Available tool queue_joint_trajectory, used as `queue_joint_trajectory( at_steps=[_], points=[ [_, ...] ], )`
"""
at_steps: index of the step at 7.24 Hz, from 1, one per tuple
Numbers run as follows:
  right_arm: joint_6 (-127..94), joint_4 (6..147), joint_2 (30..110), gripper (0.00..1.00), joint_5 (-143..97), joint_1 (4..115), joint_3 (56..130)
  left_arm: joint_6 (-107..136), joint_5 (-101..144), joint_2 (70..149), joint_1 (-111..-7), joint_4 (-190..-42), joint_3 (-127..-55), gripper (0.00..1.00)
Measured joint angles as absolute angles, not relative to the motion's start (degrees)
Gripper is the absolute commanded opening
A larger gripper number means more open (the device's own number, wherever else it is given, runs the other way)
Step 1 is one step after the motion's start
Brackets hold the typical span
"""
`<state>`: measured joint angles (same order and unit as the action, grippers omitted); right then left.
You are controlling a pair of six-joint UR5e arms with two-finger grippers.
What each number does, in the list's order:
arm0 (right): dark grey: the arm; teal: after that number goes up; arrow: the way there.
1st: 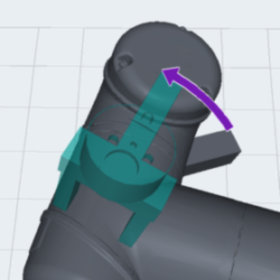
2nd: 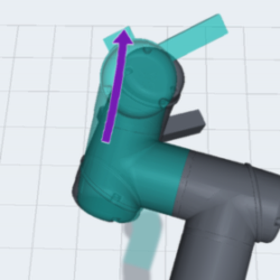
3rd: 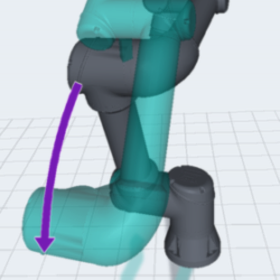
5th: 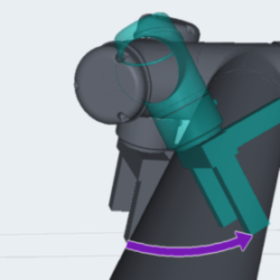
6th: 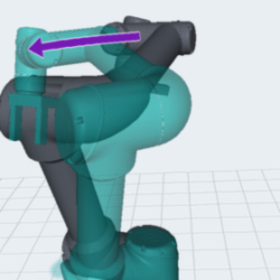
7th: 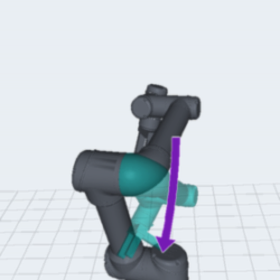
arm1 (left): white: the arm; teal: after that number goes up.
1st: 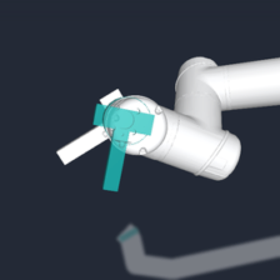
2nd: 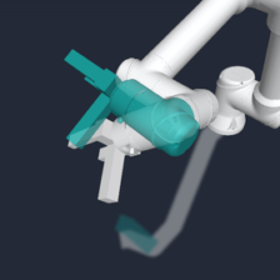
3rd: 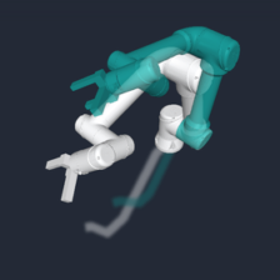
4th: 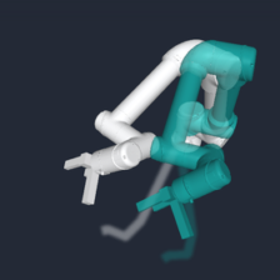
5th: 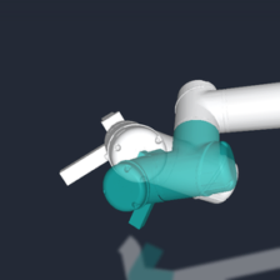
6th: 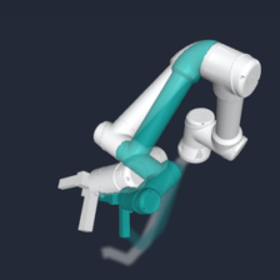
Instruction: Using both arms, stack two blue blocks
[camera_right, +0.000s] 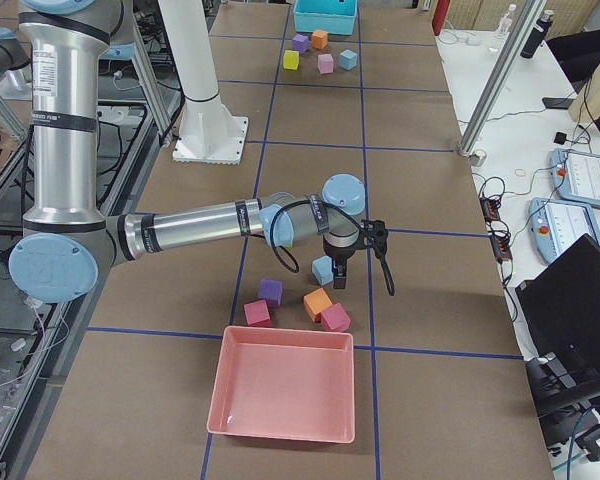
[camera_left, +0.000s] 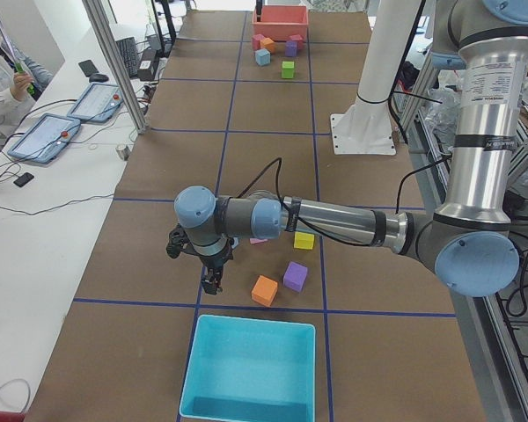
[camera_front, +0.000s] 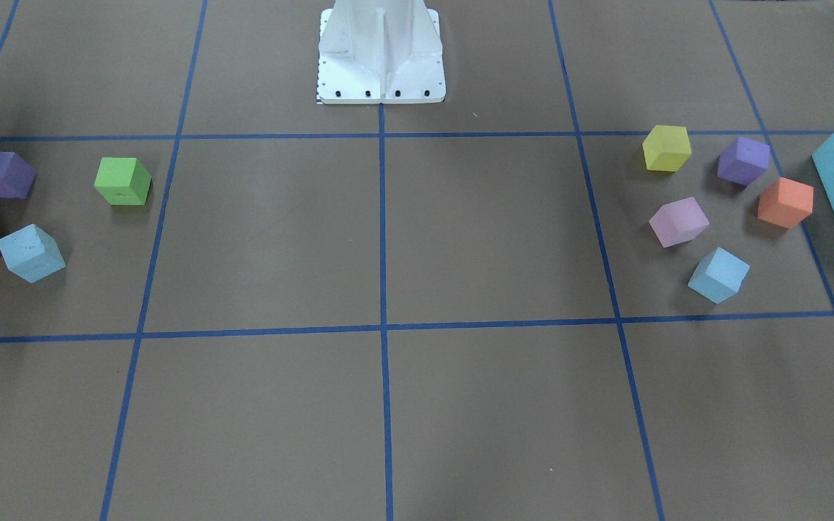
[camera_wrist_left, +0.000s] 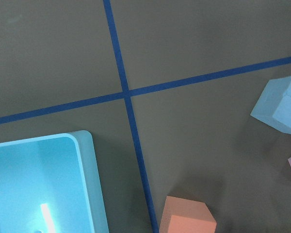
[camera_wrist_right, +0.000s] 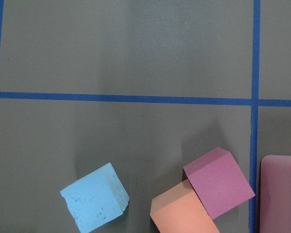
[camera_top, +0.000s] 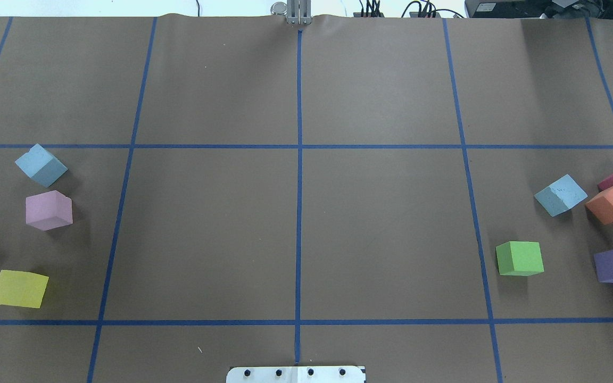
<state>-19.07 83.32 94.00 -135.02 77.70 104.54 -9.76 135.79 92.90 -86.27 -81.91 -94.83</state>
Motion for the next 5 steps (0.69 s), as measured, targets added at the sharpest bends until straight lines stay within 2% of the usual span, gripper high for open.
queue_joint_trajectory(
  at_steps=[5],
  points=[
    [-19.13,83.33,92.11,1.0,-132.74,77.26,104.35,-7.4,135.78,93.55,-85.9,-82.06,-95.22,0.99]
  ],
)
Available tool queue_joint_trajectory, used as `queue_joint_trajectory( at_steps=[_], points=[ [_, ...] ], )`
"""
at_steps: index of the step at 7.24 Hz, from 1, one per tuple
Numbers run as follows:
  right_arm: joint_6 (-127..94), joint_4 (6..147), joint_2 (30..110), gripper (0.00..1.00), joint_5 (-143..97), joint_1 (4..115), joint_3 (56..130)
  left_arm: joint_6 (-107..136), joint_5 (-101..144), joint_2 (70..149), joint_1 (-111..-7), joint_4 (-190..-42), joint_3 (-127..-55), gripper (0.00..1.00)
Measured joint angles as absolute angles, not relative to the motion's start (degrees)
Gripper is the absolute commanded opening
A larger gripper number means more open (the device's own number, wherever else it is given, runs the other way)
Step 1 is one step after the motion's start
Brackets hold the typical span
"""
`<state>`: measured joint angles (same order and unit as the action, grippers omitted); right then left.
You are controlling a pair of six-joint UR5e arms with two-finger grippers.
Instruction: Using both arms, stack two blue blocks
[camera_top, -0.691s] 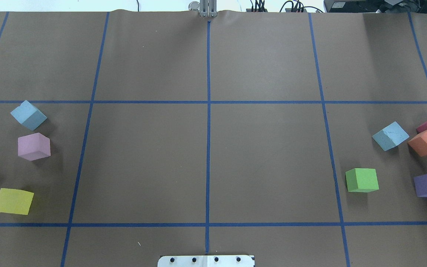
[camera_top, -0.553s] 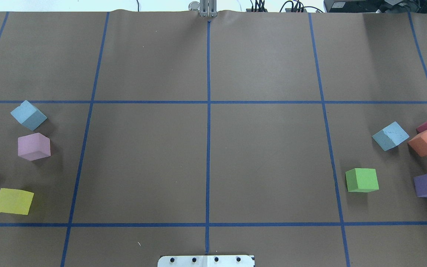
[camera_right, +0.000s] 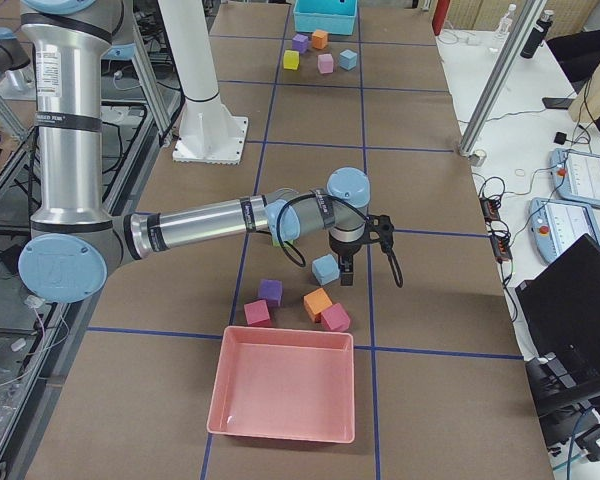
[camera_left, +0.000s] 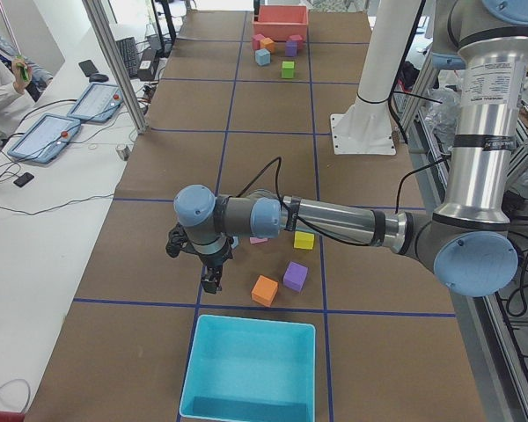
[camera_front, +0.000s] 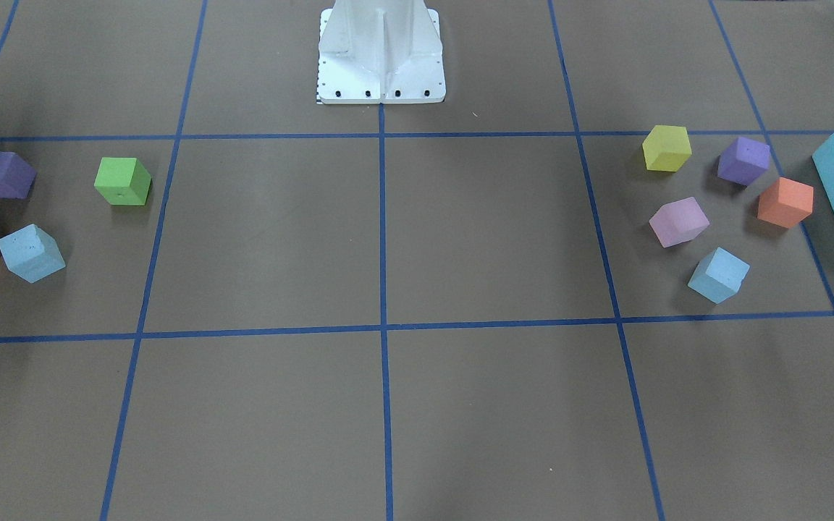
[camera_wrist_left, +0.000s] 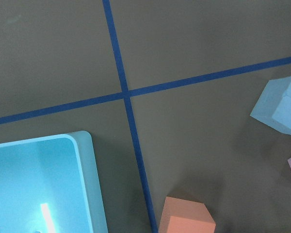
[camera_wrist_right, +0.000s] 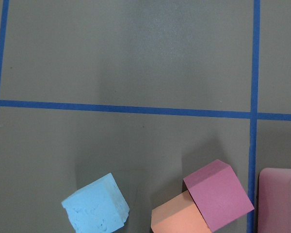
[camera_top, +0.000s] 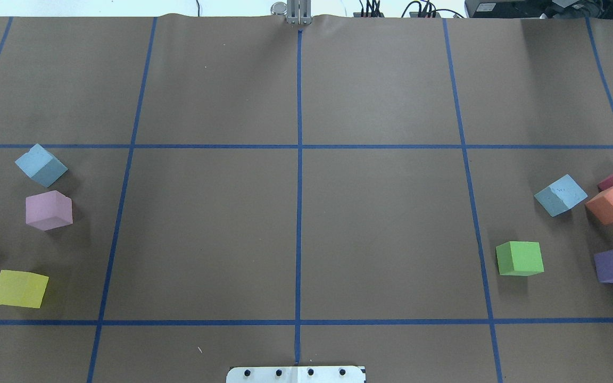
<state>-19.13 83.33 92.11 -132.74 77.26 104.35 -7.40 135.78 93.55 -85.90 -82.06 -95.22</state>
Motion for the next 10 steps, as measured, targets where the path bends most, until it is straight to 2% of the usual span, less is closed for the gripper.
queue_joint_trajectory(
  at_steps=[4,7,10],
  points=[
    [-18.96,82.73,91.53,0.98,-134.28,75.78,104.03,0.91,135.86,97.21,-79.86,-84.46,-95.92,1.0],
    [-19.34,78.88,91.83,0.99,-131.33,68.97,104.77,9.59,135.37,98.26,-71.69,-92.8,-95.71,0.99],
    [-19.38,75.94,91.8,0.99,-127.08,63.13,104.9,9.28,134.99,101.23,-67.24,-94.91,-94.56,0.99]
  ],
)
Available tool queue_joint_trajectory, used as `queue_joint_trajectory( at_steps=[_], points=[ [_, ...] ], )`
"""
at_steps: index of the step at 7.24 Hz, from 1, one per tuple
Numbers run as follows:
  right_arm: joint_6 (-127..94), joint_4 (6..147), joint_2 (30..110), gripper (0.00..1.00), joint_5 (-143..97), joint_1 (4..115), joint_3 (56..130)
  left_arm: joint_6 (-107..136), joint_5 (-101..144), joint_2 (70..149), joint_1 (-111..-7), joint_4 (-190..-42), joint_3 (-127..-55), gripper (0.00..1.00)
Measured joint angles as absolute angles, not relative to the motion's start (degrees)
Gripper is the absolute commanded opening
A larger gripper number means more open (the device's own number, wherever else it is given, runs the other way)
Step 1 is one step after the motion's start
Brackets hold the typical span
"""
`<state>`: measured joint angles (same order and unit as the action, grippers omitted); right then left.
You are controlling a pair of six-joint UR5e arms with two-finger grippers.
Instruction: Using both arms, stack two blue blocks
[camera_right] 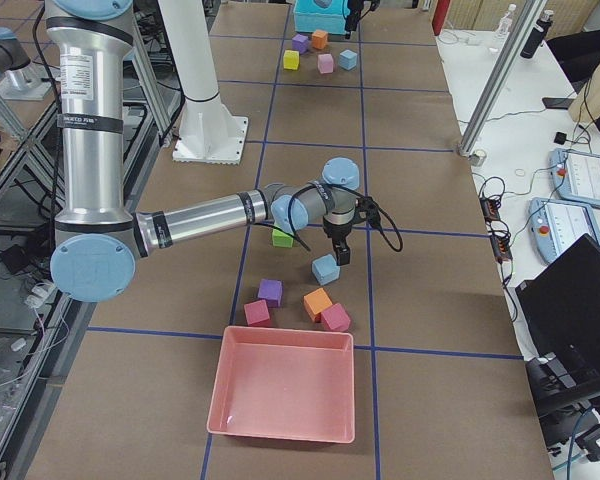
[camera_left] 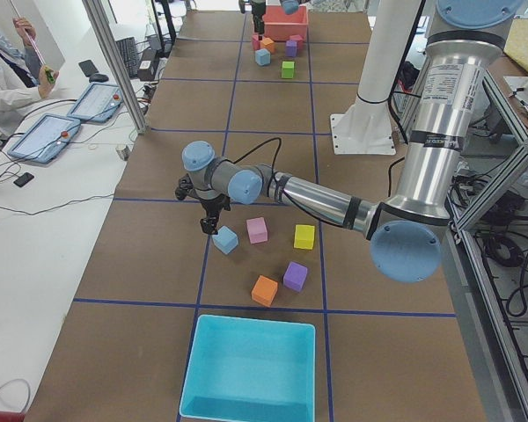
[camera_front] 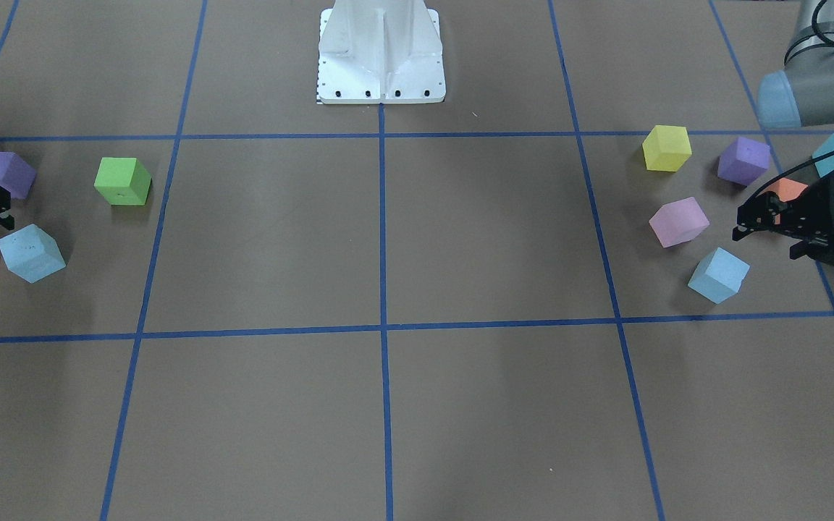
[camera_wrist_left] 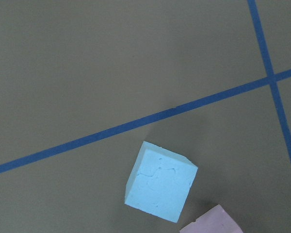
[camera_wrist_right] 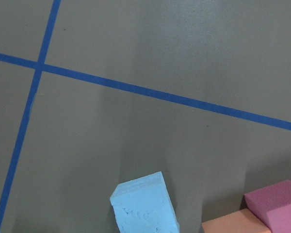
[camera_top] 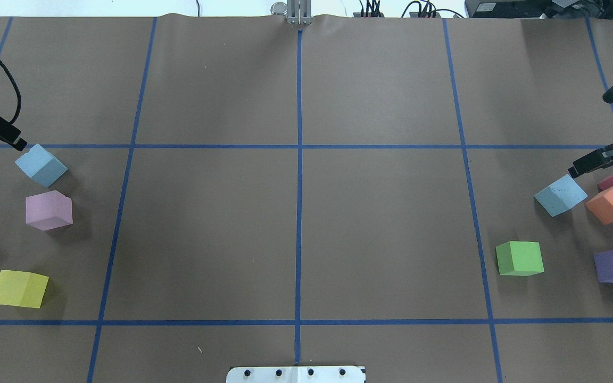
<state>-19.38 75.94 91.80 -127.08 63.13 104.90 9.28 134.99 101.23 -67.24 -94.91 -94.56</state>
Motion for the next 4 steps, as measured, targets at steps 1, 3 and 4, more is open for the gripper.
queue_joint_trajectory(
  at_steps=[1,3,4],
  points=[
    [-19.22,75.54,91.68,0.98,-126.19,61.89,104.85,9.13,134.83,102.06,-66.84,-94.97,-93.79,0.99],
    [-18.14,75.1,91.11,0.98,-125.62,60.19,104.17,9.04,133.42,102.74,-65.98,-95.06,-92.8,0.99],
    [-16.39,74.26,90.99,0.98,-125.57,59.75,103.0,9.04,132.95,102.79,-65.47,-95.25,-92.35,0.99]
  ],
)
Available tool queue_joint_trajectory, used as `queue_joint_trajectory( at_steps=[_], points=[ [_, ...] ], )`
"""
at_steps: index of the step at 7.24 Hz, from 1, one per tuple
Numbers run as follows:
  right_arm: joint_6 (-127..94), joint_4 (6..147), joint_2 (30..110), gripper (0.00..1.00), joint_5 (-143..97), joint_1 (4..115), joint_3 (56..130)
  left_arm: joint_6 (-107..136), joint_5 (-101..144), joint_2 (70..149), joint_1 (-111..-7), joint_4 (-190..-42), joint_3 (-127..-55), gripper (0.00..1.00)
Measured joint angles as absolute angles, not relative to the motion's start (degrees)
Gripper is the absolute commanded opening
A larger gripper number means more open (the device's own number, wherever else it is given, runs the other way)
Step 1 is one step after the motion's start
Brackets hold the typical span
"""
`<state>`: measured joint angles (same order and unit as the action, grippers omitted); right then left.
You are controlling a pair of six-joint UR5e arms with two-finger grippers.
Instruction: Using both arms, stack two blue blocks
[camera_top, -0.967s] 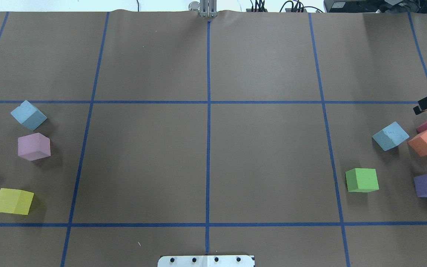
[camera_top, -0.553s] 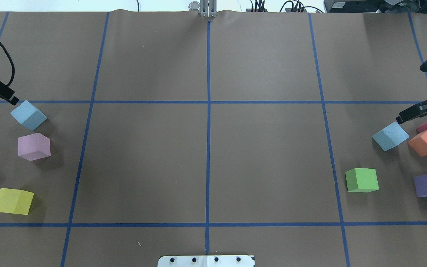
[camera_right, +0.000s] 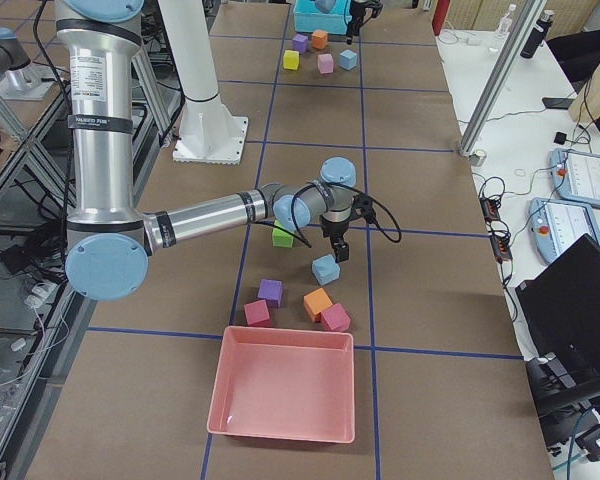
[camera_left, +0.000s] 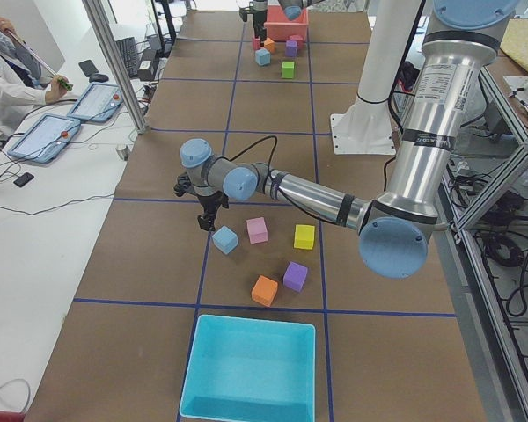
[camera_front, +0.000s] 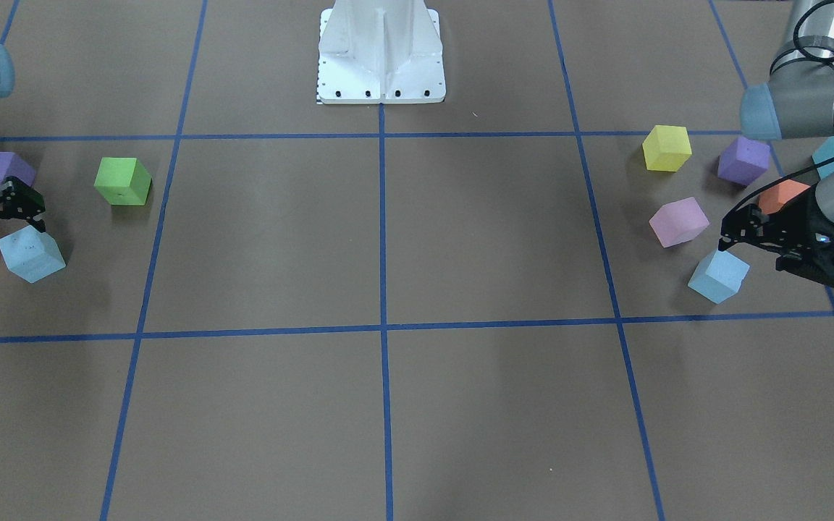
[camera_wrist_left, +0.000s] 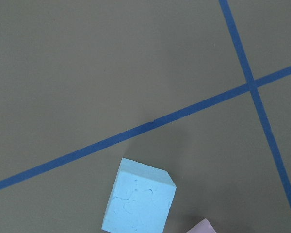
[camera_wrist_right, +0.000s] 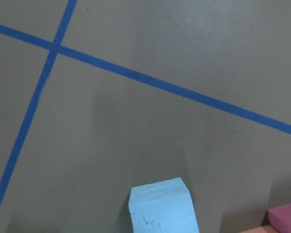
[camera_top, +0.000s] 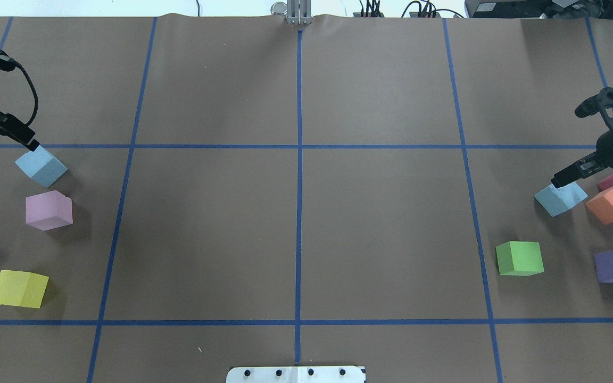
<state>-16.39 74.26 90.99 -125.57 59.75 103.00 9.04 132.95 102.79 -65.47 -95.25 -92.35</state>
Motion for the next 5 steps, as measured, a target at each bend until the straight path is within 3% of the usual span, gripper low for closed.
queue_joint_trajectory(
  at_steps=[5],
  points=[
    [-13.86,72.87,90.6,0.98,-125.62,59.43,101.2,9.54,130.04,104.1,-63.54,-104.08,-83.88,0.99]
  ],
)
